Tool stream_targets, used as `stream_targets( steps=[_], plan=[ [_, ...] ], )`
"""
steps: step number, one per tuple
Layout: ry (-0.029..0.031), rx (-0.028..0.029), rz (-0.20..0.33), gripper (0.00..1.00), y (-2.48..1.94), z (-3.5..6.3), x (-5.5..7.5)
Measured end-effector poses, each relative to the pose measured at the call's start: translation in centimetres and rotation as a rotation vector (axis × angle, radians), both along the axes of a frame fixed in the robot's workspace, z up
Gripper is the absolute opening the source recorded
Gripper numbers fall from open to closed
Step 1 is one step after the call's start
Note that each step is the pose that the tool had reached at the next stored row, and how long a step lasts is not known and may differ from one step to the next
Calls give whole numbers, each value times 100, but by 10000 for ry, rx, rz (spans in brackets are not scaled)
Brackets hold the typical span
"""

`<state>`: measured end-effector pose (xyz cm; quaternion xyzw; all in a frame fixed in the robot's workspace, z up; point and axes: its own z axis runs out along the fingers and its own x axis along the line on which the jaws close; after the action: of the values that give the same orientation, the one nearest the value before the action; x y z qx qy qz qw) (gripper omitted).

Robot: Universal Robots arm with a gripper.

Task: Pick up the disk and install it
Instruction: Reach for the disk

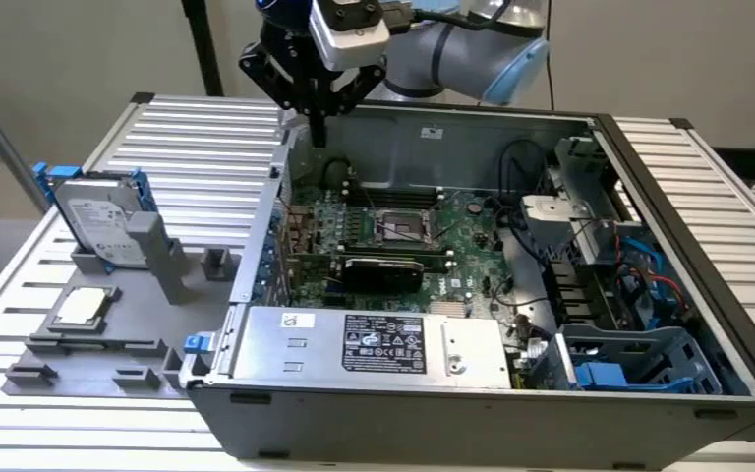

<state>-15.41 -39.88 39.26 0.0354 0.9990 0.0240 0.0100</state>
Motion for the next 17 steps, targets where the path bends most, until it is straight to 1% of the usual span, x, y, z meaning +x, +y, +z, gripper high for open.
stream_targets(
  steps=[17],
  plan=[
    [0,0,1,0,2,-20,-774]
  ],
)
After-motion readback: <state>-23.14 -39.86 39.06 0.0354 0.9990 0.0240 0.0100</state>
